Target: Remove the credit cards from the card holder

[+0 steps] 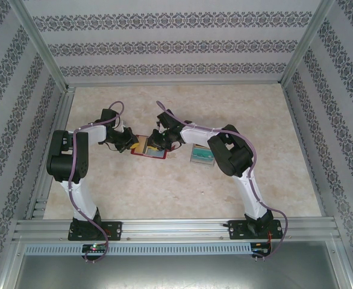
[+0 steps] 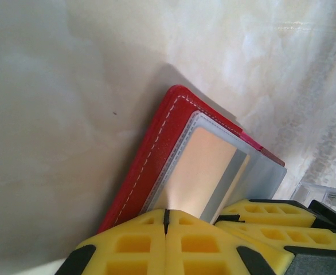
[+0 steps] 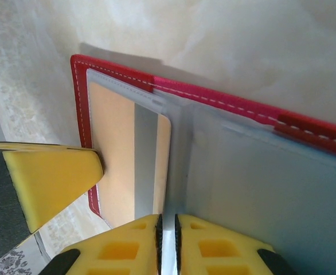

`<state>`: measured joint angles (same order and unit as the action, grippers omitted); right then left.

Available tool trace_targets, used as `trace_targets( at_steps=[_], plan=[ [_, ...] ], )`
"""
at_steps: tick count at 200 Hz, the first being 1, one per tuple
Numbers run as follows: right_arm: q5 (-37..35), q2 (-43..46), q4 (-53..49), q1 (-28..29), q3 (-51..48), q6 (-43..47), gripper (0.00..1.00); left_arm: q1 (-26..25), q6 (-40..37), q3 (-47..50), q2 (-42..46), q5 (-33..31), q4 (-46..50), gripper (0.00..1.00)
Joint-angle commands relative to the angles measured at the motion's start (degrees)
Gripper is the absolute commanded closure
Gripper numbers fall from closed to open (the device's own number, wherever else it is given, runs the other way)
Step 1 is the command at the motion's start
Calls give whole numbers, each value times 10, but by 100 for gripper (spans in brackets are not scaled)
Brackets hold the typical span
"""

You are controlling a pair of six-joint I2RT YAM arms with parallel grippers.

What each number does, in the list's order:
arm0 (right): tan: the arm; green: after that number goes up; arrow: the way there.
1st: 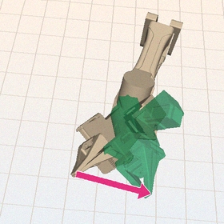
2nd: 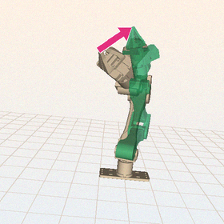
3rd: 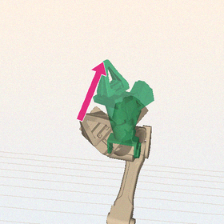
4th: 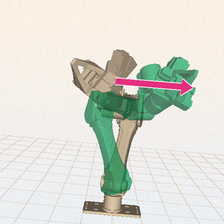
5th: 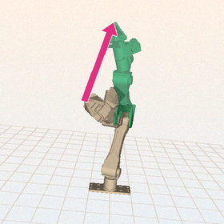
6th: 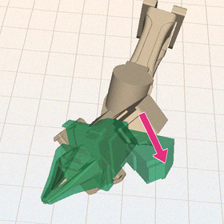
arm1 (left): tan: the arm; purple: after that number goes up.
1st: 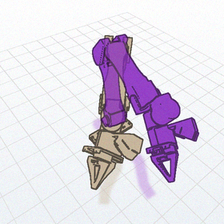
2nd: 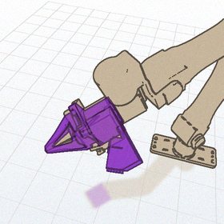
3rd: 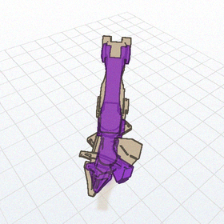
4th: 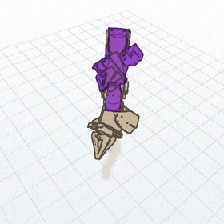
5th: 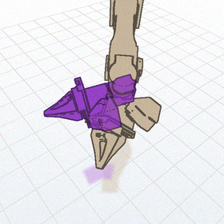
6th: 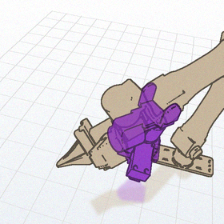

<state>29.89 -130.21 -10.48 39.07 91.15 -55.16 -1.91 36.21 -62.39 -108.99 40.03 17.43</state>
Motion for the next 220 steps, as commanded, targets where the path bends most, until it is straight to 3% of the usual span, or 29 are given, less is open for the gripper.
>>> trace_targets(
  at_steps=[1, 98, 121, 220],
  plan=[
    [0, -3, -26, 8, 11, 5, 81, -5, -8, 9, -8, -30, 45, 94],
    [26, -19, 19, 11, 25, -6, 85, -11, -10, 9, -6, -22, 45, 94],
    [23, -15, 22, 10, 15, -7, 100, -11, -13, 9, -6, -25, 48, 94],
    [13, 42, 65, -10, -76, -9, 100, -2, -16, 5, 0, -45, 60, 94]
  ],
)
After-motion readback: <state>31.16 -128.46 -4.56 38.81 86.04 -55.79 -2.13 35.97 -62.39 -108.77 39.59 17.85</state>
